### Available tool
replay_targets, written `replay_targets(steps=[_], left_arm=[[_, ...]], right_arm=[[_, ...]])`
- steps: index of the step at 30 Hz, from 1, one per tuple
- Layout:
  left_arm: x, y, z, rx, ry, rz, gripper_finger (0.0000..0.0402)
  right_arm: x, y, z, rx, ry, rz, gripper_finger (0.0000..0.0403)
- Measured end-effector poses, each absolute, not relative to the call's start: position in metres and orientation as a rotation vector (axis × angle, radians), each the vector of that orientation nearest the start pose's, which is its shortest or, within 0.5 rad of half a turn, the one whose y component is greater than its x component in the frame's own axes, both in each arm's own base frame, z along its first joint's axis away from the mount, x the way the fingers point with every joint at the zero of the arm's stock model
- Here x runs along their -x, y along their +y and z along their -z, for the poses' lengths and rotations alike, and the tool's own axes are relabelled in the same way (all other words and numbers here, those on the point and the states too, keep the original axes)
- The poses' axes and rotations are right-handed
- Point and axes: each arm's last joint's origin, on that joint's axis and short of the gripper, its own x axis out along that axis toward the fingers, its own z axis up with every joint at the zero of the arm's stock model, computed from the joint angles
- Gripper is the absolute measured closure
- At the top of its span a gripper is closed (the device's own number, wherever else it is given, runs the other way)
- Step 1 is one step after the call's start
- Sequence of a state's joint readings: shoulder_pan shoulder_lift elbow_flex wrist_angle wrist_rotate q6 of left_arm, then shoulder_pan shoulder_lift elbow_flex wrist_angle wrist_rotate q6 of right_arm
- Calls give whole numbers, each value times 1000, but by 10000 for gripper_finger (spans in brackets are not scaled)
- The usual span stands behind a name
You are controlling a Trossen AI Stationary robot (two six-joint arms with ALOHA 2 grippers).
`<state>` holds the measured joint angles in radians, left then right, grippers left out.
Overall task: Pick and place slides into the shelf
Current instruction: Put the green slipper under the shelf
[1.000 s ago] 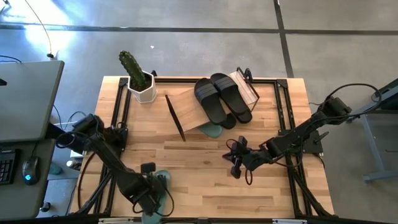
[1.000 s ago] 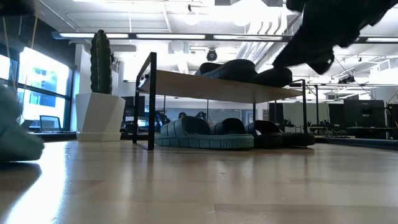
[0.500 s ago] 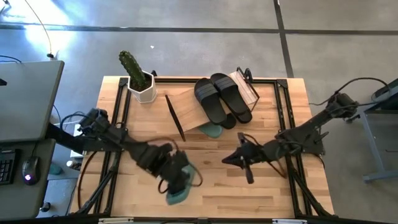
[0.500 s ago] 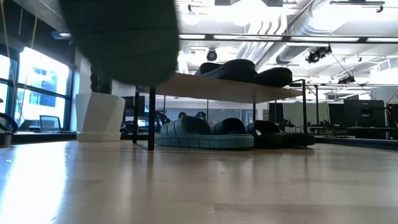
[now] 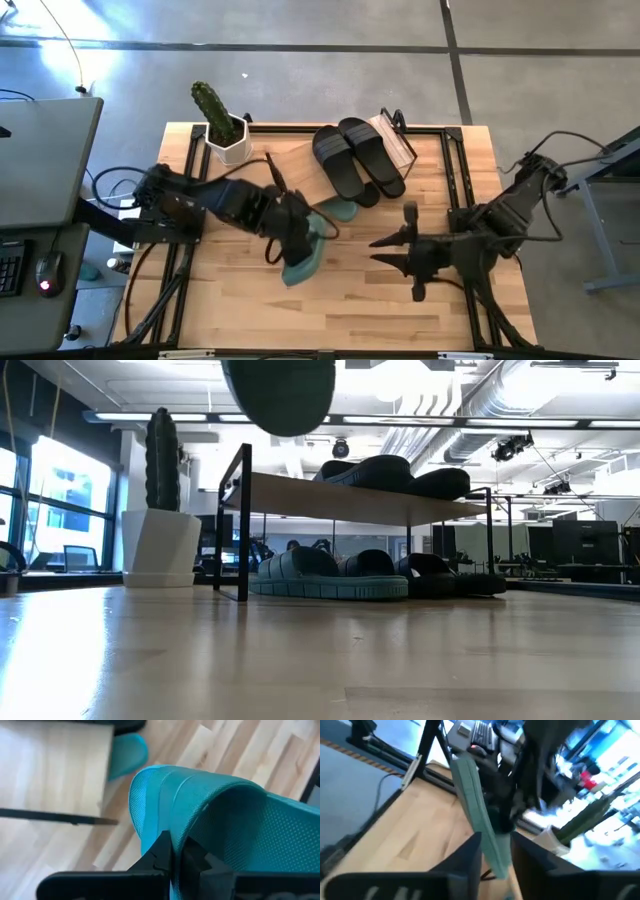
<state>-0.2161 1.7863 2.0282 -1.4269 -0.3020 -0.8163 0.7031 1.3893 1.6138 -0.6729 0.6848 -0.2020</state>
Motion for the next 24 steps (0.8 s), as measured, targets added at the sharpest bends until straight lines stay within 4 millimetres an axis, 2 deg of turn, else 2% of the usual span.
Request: replay_targets(steps=[4,8,12,17,24], left_arm=[[-332,-50,-392,425,1017,-546,401],[-333,-43,-392,437,1014,-563,401],[-334,-40,-392,435,1014,-565,401],[-334,-40,-392,433,1014,-563,402],[-335,-40,-392,439,1005,-558,401]], right_arm=[[-241,177,-453,566,314,-48,274],[-266,185,-460,588,311,-93,252],[-291,191,-461,634,349,-180,247],[-320,189,-449,674,481,-224,247],[-338,185,-457,680,486,-206,247]])
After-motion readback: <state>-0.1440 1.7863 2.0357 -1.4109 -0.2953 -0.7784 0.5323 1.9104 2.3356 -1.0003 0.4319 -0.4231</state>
